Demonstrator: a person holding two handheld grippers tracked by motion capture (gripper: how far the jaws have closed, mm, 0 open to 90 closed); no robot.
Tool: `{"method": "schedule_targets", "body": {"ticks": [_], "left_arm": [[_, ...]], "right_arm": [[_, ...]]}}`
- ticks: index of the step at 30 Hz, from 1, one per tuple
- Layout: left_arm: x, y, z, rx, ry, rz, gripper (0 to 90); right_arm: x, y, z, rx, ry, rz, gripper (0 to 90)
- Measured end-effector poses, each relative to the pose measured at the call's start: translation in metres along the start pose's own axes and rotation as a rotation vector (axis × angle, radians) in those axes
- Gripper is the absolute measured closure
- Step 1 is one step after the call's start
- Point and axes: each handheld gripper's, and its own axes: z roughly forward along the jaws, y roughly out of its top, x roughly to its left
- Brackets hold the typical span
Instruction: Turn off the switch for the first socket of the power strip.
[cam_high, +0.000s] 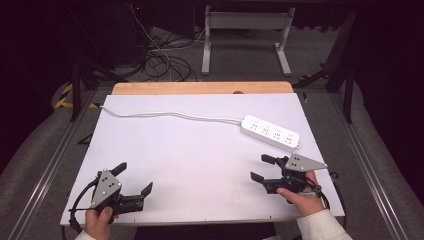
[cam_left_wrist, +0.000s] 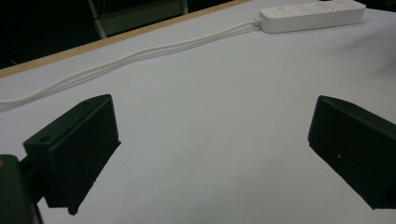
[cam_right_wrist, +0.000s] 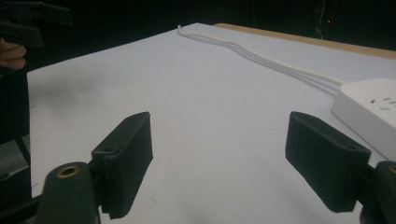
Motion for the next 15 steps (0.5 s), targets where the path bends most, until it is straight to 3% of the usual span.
{"method": "schedule_targets", "body": {"ticks": [4, 8, 10, 15], "left_arm": [[-0.001, -0.001, 0.0, 0.002, -0.002, -0.002, 2.1], [-0.001, -0.002, 0.0, 0.01, -0.004, -0.003, 2.0], [-0.001, -0.003, 0.0, 0.013, -0.003, -0.01, 2.1], [0.0, -0.004, 0.001, 0.013, 0.001, -0.003, 2.1]], "right_arm": [[0.001, -0.009, -0.001, 0.035, -0.021, -0.009, 23.7], [0.004, -0.015, -0.001, 0.072, -0.036, 0.021, 25.8], [0.006, -0.018, -0.001, 0.109, -0.049, 0.013, 25.8], [0.009, -0.023, 0.004, 0.151, -0.031, 0.013, 26.0]]}}
